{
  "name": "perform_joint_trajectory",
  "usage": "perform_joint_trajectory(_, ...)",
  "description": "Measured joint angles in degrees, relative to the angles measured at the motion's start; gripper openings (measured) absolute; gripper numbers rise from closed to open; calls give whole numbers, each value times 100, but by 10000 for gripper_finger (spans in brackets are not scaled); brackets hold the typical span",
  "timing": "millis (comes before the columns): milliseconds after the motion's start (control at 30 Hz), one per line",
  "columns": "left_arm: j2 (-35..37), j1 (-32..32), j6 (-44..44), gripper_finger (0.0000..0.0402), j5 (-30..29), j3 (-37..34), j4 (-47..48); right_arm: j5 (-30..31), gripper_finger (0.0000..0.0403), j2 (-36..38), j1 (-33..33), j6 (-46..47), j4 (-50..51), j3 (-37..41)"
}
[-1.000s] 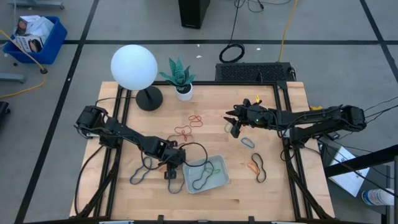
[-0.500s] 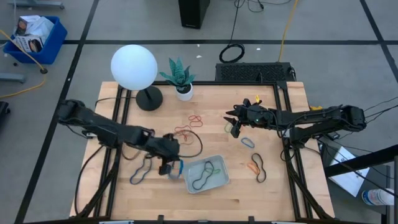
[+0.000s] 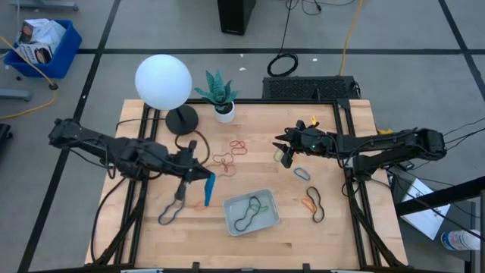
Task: Pick and place rubber bands into bin
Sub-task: Put the center blue rubber band into the gray bin
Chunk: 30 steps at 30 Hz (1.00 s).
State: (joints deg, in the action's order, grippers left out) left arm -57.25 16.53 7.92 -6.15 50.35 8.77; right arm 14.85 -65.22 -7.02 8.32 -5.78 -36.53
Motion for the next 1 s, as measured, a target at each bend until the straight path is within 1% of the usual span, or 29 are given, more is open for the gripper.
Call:
perform_joint_trajectory(200,-167,-20,-414,5,61,2,-644,0,114,1,-1,0,-41,0)
perform_joint_trajectory(333,-548,-24,-491,11,85,2,-1037,0,114,1,-1,0,-66,0)
perform_joint_trajectory(500,-1255,-75,-750,6,720,2,-2052,2,114,-1,-1,0,-291,-2)
perform_joint_trajectory(567,-1545,-117,-747,11,882,2,-2444,2,114,0,-1,0,-376,-2)
perform_joint_trajectory(633,-1808,-156,-741,14,977,2,-2614,1,114,-1,-1,1,-392,-4)
perform_joint_trajectory(767,-2318,-231,-558,5,1062,2,-2785,-8,114,0,0,124,-388,-4)
perform_joint_trajectory(900,-2807,-232,-318,14,1062,2,-3032,-11,114,-1,-1,310,-385,-4)
perform_joint_trajectory(1000,-3152,-175,-148,9,1062,2,-3040,-13,114,1,0,321,-382,-4)
